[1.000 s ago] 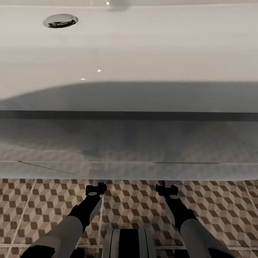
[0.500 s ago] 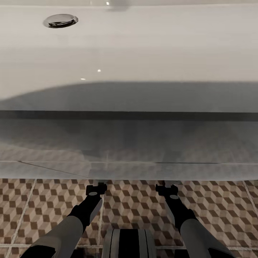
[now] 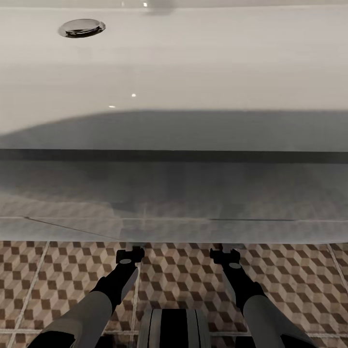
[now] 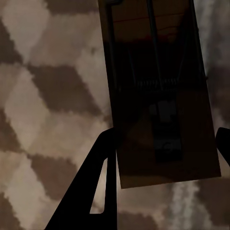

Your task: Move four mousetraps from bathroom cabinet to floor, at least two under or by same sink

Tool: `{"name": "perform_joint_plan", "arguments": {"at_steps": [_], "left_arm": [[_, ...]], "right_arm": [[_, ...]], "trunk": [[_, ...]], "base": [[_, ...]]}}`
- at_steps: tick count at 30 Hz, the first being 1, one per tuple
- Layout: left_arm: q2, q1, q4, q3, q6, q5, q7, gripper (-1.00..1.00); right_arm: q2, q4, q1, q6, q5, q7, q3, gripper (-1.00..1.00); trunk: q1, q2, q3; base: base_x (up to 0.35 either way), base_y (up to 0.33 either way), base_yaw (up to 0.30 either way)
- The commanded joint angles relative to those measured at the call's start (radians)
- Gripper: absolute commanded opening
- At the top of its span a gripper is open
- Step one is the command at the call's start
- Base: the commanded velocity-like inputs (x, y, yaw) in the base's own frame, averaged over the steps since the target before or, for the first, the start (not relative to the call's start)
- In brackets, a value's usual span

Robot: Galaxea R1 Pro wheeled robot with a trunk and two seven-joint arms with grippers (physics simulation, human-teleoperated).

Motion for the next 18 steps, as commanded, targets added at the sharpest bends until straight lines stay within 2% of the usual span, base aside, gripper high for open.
{"name": "perform_joint_plan", "arguments": {"at_steps": [1, 6, 7, 18], "left_arm": [[0.001, 0.000, -0.001, -0.007, 0.009, -0.002, 0.007, -1.00], [0.001, 0.000, -0.001, -0.007, 0.011, -0.002, 0.007, -1.00], [0.001, 0.000, -0.001, -0.007, 0.011, -0.002, 0.007, 1.00], [0.001, 0.000, -0.001, -0.007, 0.012, -0.002, -0.002, 1.00]], "right_arm": [[0.001, 0.000, 0.000, 0.000, 0.009, 0.000, -0.006, 1.00], [0.001, -0.001, 0.000, 0.000, 0.009, 0.000, -0.006, 1.00], [0.001, -0.001, 0.000, 0.000, 0.009, 0.000, -0.006, 1.00], [0.002, 0.000, 0.000, 0.000, 0.009, 0.000, -0.006, 1.00]], "trunk": [[0.000, 0.000, -0.001], [0.000, 0.000, -0.001], [0.000, 0.000, -0.001], [0.000, 0.000, -0.001]], "base": [[0.000, 0.000, 0.000], [0.000, 0.000, 0.000], [0.000, 0.000, 0.000], [0.000, 0.000, 0.000]]}}
